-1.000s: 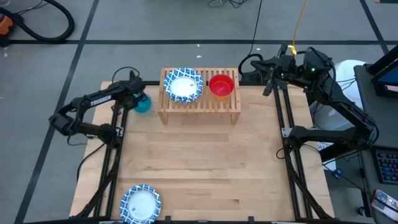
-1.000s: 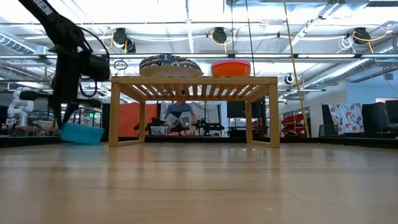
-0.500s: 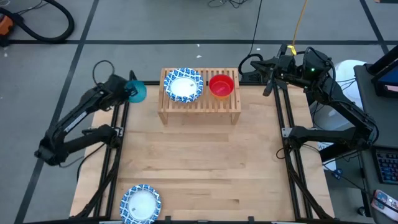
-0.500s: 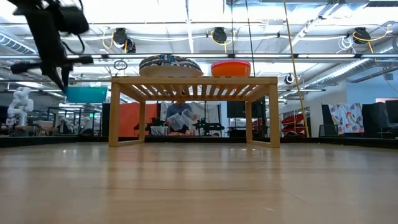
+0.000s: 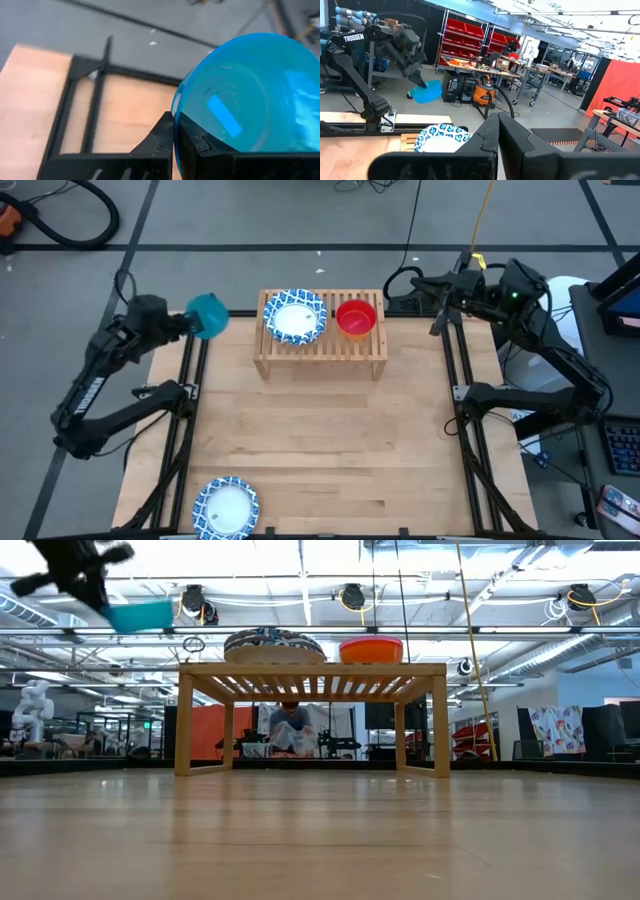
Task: Place and stack bowls onto a shelf
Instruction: Stack the blue bowl on top of the red bowl on the shelf
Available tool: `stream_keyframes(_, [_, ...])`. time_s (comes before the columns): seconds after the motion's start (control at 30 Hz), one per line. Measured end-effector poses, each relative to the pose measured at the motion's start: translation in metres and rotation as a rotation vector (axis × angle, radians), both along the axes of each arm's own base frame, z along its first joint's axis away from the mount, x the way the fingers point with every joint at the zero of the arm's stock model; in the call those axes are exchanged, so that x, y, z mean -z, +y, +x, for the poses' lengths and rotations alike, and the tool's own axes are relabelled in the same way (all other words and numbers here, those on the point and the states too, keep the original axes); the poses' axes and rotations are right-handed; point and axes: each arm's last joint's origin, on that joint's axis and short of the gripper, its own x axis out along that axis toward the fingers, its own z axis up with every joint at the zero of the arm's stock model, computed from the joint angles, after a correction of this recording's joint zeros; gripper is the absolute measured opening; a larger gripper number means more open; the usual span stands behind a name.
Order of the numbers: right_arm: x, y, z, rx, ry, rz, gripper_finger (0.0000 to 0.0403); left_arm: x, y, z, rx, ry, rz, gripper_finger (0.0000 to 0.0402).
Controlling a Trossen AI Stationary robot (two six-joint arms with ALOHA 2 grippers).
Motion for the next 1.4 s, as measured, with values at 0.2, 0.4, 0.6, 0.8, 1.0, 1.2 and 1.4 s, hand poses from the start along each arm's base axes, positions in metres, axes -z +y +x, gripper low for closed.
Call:
stream_keyframes(0.2, [-0.002, 0.005, -0.007, 0.000, -0.009, -0.006, 0.0000, -0.046, -0.006, 0.003, 0.128, -0.037, 0.108, 0.0004])
stream_keyframes(0.4, [-0.001, 0.010, -0.014, 0.001, 0.004, 0.003, 0.0000, -0.087, -0.001, 0.021, 0.253, -0.056, 0.173, 0.0004])
stream_keyframes(0.6, [-0.004, 0.014, -0.021, 0.001, -0.015, -0.010, 0.0000, -0.111, 0.019, 0.066, 0.405, -0.013, 0.173, 0.0004])
stream_keyframes(0.8, [-0.007, 0.020, -0.030, 0.001, -0.041, -0.028, 0.0000, -0.125, 0.033, 0.128, 0.585, 0.036, 0.222, 0.0004])
stream_keyframes(1.0, [-0.010, 0.026, -0.039, 0.000, -0.066, -0.045, 0.0000, -0.142, 0.030, 0.182, 0.731, 0.045, 0.269, 0.0004])
stream_keyframes(1.2, [-0.012, 0.031, -0.045, 0.000, -0.083, -0.057, 0.0000, -0.152, 0.022, 0.230, 0.844, 0.047, 0.321, 0.0004])
stream_keyframes(1.4, [-0.013, 0.033, -0.049, -0.001, -0.092, -0.063, 0.0000, -0.146, 0.038, 0.270, 0.857, 0.079, 0.342, 0.0004])
